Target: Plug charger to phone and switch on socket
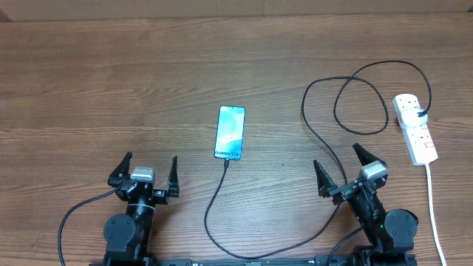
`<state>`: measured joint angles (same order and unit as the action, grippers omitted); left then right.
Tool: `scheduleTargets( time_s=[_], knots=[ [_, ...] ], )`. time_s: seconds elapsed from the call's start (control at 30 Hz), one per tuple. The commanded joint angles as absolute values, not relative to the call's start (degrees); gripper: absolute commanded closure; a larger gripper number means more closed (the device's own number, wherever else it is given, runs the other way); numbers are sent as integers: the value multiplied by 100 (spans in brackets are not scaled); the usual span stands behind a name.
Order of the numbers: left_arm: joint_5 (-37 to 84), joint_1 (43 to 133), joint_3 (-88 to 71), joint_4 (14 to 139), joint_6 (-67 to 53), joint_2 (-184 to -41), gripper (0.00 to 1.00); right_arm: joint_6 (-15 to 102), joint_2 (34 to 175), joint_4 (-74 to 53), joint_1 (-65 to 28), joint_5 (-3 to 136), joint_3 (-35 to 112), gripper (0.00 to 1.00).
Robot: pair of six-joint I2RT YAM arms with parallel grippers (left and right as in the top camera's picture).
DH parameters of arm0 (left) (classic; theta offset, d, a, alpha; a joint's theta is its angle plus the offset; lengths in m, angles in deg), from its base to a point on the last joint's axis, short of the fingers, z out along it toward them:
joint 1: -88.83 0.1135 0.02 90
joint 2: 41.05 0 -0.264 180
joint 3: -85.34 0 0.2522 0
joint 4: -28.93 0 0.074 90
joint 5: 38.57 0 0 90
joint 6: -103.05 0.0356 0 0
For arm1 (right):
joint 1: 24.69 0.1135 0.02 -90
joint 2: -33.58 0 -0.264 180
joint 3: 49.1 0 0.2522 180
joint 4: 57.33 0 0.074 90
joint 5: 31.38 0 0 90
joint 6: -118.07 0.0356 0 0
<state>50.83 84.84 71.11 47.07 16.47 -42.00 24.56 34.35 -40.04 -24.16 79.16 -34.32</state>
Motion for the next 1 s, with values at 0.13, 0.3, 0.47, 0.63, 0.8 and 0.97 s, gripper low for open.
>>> scheduleTargets(
  time_s=[0.13,0.3,0.47,0.63,0.8,0.97],
  knots=[
    [5081,8530,7131,4716,1735,-4130,0,2505,3370,-4019,-2357,7540,-3489,0],
    [5081,8530,7131,4716,1735,-4130,0,2505,3370,-4019,-2357,7387,-3489,0],
    [5081,8530,7131,4716,1735,-4130,0,2502,3370,-4022,-2357,7389,-3489,0],
    [5081,8530,7131,4716,1735,-4130,0,2505,3370,-4022,-2357,7389,-3489,0],
    [5081,8530,7131,4714,1735,-4130,0,2505,3372,-4022,-2357,7389,-3489,0],
    [5081,8530,7131,4716,1735,-4130,0,2502,3374,-4022,-2357,7389,-3489,0]
  ],
)
